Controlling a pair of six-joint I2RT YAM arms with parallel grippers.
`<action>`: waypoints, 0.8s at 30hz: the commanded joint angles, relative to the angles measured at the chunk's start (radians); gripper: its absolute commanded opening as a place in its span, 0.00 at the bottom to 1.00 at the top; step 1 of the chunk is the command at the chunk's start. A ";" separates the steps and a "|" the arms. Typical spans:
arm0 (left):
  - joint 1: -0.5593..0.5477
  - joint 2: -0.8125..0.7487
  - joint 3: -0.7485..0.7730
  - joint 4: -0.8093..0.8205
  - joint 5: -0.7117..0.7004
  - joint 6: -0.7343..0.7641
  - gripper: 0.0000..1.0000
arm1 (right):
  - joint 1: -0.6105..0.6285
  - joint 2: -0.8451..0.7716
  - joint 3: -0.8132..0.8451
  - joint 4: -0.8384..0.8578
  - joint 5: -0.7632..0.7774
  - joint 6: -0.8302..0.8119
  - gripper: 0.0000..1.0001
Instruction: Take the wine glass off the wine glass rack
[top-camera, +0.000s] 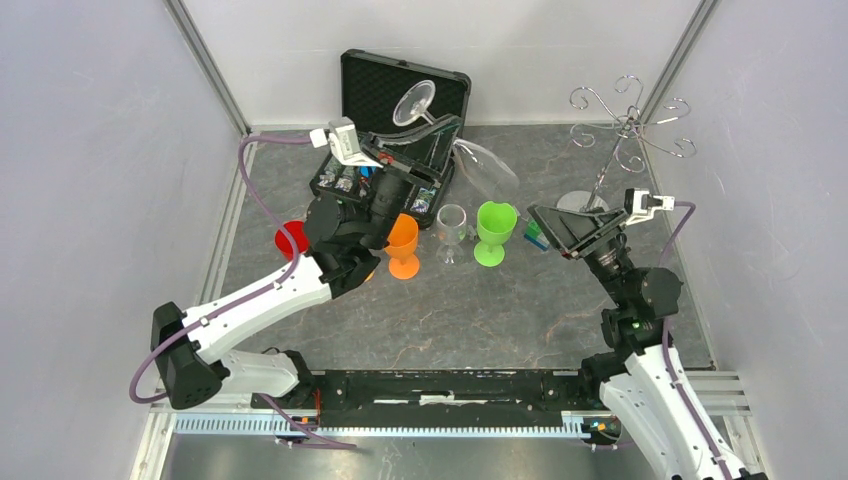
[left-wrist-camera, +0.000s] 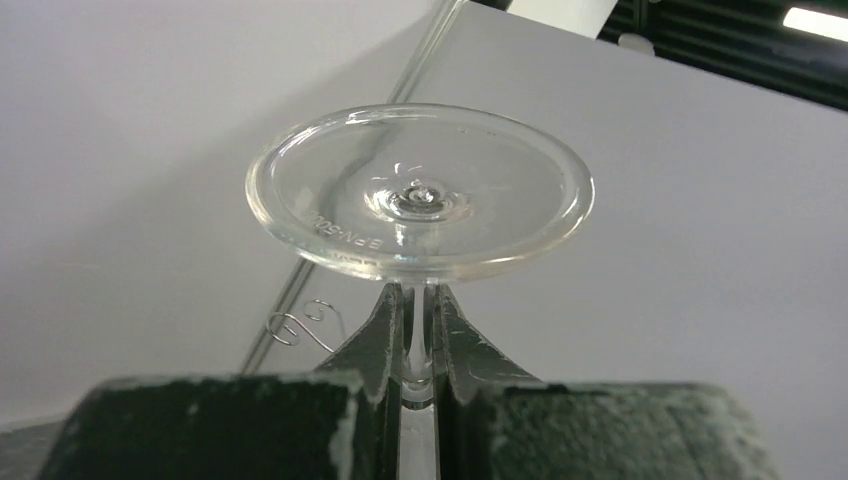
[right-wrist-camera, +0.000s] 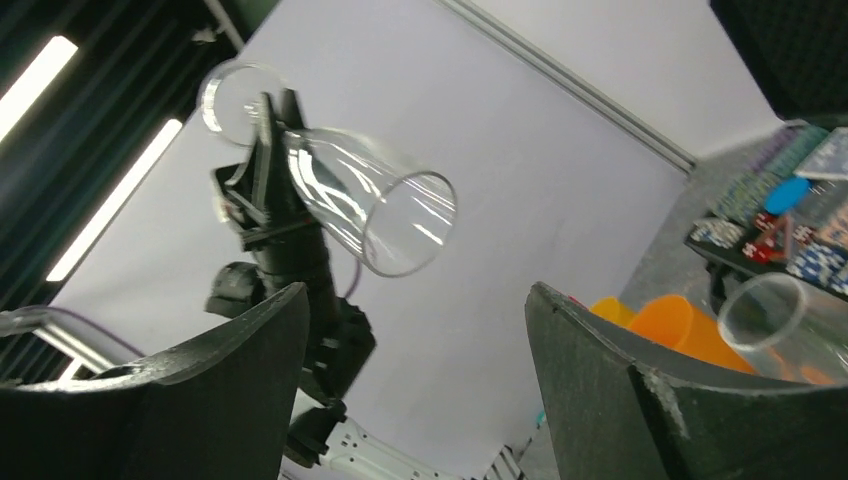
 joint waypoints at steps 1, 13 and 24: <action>-0.002 -0.034 -0.043 0.137 -0.108 -0.227 0.02 | 0.012 0.036 0.043 0.282 -0.019 0.047 0.81; -0.003 -0.014 -0.061 0.186 -0.069 -0.322 0.02 | 0.117 0.156 0.153 0.311 -0.036 0.038 0.65; -0.003 -0.022 -0.120 0.284 -0.047 -0.352 0.02 | 0.216 0.206 0.165 0.423 0.030 -0.002 0.47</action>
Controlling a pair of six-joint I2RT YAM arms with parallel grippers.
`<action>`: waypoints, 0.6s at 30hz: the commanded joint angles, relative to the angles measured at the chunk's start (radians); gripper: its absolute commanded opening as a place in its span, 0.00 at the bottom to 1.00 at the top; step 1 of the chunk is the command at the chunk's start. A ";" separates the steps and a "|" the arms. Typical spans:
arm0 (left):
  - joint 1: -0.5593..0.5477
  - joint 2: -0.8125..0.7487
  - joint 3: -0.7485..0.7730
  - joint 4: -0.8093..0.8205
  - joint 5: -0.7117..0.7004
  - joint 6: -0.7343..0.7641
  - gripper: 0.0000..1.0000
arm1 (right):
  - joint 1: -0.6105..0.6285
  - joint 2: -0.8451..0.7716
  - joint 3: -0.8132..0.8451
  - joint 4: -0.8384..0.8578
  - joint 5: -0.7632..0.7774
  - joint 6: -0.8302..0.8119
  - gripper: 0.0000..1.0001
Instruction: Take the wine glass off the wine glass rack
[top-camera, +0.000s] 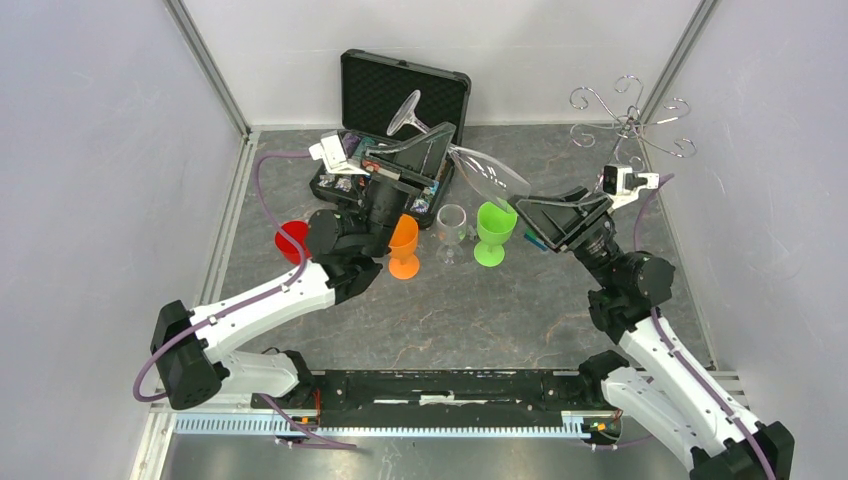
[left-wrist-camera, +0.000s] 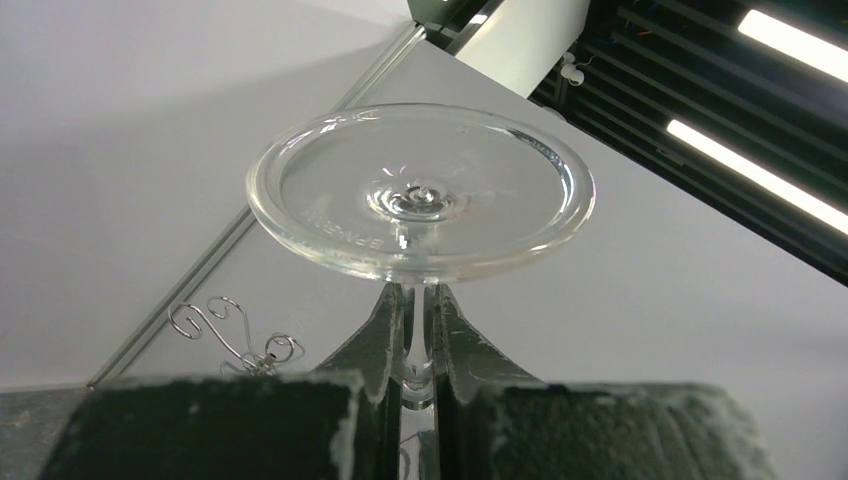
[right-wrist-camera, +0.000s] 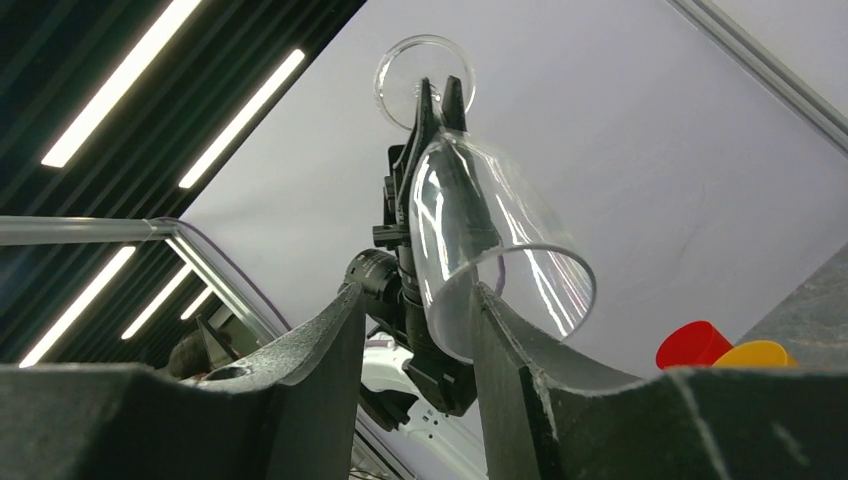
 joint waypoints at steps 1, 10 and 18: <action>-0.002 -0.016 -0.009 0.095 0.011 -0.045 0.02 | 0.023 0.015 0.055 0.093 0.030 -0.040 0.47; -0.002 -0.055 -0.057 0.111 0.033 -0.046 0.02 | 0.076 0.065 0.095 0.039 0.062 -0.118 0.22; -0.002 -0.127 -0.081 0.076 0.040 0.003 0.26 | 0.188 0.080 0.141 -0.072 0.159 -0.313 0.00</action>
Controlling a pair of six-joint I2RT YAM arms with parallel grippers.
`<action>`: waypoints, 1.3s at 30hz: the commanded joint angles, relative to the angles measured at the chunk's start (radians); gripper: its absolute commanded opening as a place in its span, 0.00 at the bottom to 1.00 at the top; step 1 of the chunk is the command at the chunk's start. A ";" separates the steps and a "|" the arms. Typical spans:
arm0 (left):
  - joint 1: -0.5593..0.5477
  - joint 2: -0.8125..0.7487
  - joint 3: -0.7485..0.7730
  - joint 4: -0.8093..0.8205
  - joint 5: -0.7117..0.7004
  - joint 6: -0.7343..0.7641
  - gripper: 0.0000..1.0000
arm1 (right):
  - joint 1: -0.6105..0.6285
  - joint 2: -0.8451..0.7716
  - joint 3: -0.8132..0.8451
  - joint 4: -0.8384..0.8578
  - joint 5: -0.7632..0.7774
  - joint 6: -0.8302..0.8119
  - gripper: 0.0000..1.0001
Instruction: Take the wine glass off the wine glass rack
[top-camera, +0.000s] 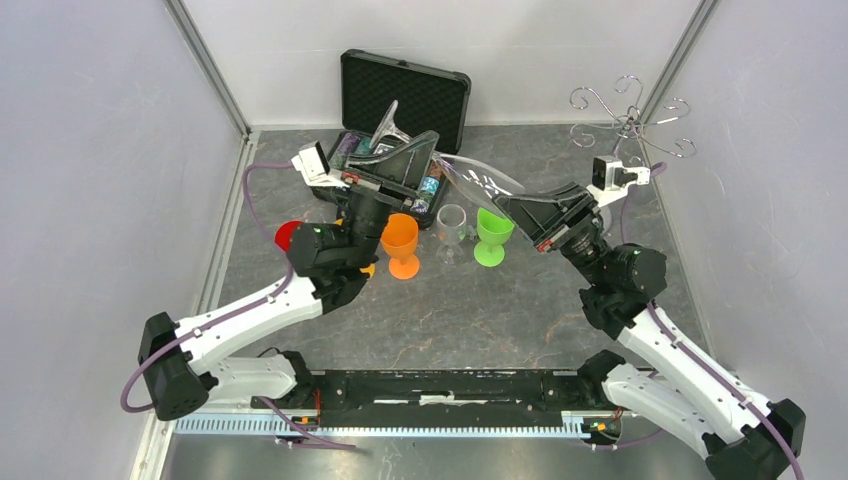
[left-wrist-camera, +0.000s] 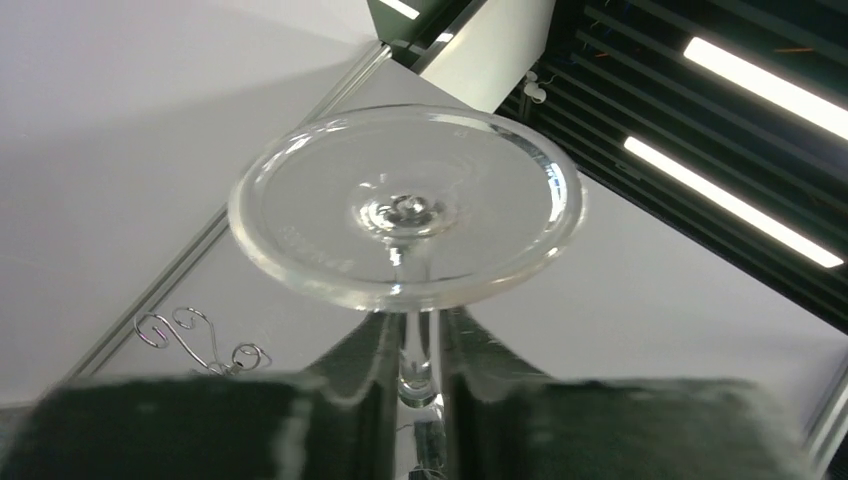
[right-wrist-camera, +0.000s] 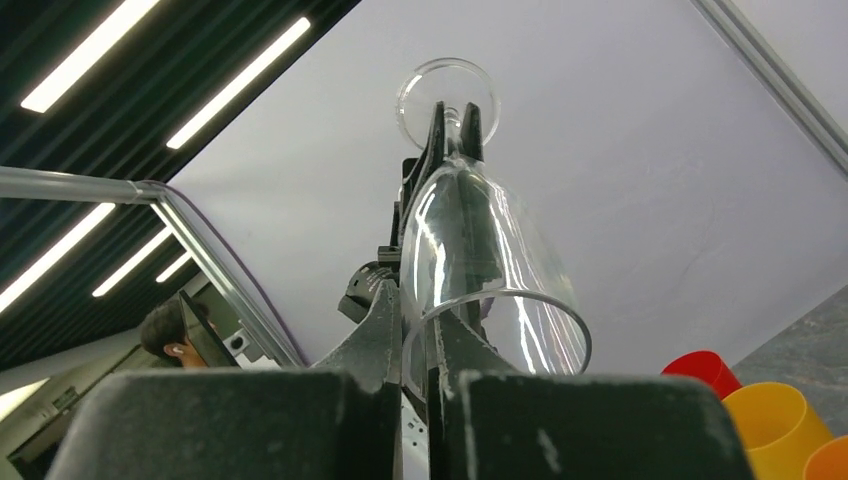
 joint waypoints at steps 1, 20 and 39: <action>-0.001 -0.059 -0.014 0.031 0.025 0.040 0.33 | 0.038 0.027 0.049 -0.048 0.073 -0.145 0.00; 0.001 -0.466 -0.182 -0.592 0.012 0.256 0.93 | 0.187 0.164 0.208 -0.054 0.170 -0.421 0.00; 0.000 -0.767 0.072 -1.100 0.126 0.582 0.98 | 0.274 0.180 0.526 -1.113 -0.079 -1.090 0.00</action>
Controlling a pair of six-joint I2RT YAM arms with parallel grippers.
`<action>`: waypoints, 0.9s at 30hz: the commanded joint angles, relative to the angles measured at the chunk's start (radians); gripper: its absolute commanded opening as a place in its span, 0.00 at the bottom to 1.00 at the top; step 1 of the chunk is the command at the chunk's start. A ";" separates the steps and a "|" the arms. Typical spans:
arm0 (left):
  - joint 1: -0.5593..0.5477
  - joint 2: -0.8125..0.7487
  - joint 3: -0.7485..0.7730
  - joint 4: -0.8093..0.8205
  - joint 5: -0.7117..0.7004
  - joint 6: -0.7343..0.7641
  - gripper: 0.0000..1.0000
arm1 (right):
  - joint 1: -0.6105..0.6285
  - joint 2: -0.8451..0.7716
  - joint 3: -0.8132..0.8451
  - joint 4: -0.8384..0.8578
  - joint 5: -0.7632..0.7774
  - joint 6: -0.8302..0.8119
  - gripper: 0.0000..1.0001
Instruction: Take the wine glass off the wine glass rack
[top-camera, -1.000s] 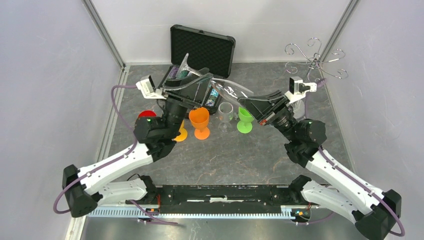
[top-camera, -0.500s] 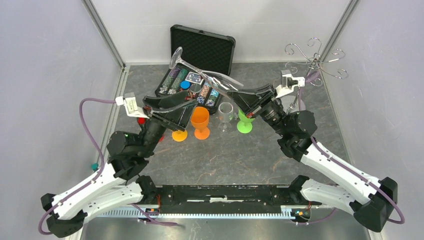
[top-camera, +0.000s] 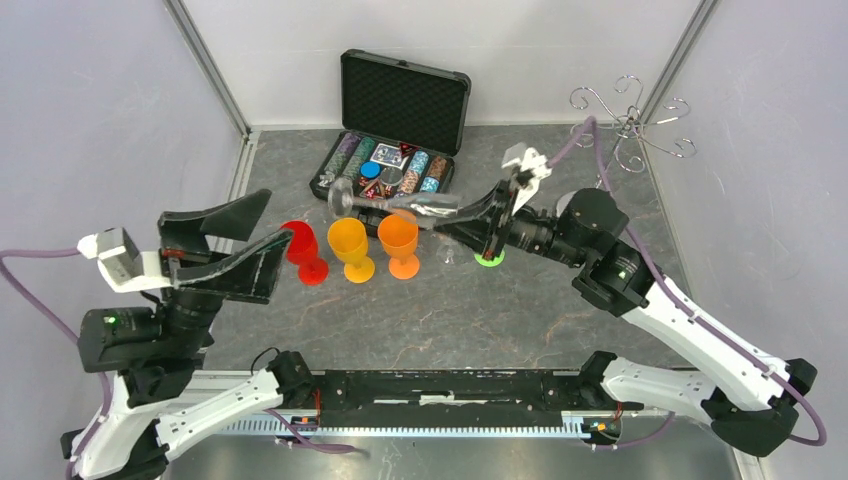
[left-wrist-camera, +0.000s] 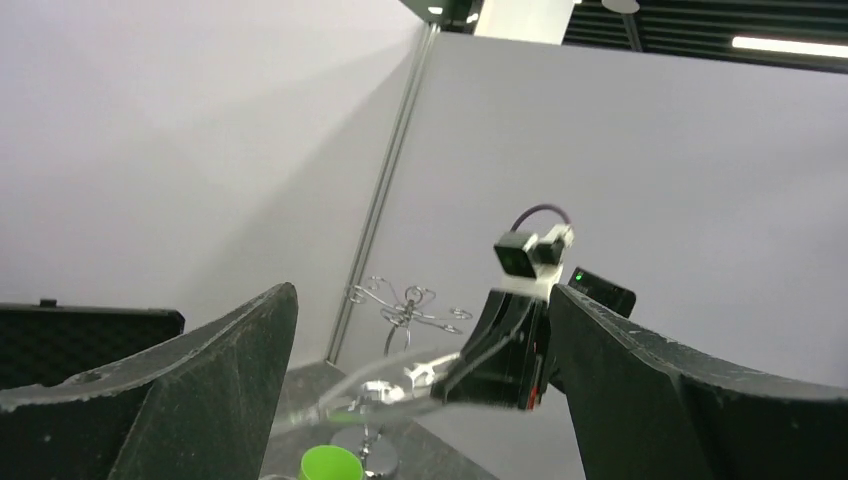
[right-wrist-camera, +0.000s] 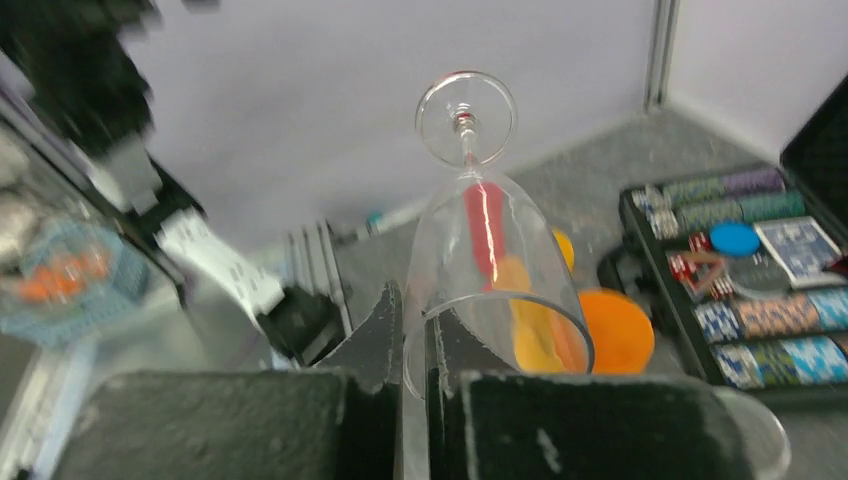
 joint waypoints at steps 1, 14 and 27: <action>-0.003 0.000 0.006 -0.100 0.005 0.089 0.99 | 0.027 -0.012 0.079 -0.412 -0.037 -0.310 0.00; -0.002 0.017 -0.029 -0.135 -0.124 0.126 1.00 | 0.033 -0.010 0.110 -0.955 0.206 -0.556 0.00; -0.003 0.019 -0.062 -0.148 -0.176 0.136 1.00 | 0.033 0.057 0.087 -1.112 0.494 -0.529 0.00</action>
